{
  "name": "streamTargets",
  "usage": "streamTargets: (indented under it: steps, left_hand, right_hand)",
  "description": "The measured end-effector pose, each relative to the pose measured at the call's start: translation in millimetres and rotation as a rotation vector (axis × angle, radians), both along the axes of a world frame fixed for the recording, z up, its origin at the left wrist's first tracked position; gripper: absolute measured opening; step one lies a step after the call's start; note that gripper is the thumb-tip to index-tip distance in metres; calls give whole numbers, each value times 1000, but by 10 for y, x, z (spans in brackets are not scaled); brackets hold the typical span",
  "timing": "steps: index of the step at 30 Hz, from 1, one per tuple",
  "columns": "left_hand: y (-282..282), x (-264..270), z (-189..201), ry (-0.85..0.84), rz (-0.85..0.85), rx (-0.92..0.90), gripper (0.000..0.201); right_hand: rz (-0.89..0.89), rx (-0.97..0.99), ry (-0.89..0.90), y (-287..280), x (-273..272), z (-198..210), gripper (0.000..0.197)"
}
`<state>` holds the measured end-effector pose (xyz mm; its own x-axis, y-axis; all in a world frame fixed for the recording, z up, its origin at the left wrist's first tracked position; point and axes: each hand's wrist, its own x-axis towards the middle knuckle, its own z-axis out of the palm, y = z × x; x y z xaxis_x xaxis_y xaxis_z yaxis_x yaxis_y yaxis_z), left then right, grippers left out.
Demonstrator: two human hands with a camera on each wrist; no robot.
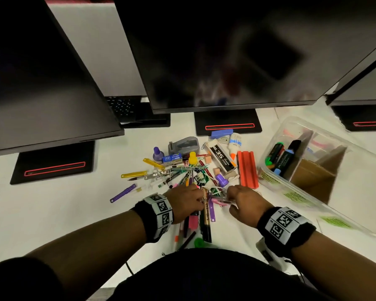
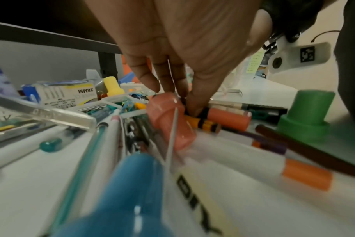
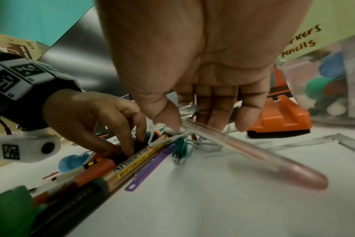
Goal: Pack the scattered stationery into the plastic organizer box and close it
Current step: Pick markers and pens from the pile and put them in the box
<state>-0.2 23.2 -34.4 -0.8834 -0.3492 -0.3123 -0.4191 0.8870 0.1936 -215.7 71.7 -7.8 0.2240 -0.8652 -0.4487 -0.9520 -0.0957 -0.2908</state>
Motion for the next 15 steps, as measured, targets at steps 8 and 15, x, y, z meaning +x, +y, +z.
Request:
streamTargets:
  steps: [8, 15]
  left_hand:
    - [-58, -80, -10, 12, -51, -143, 20]
    - [-128, -62, 53, 10, 162, -30, 31]
  right_hand:
    - [-155, 52, -107, -53, -55, -45, 47]
    - [-398, -169, -251, -140, -86, 18, 31]
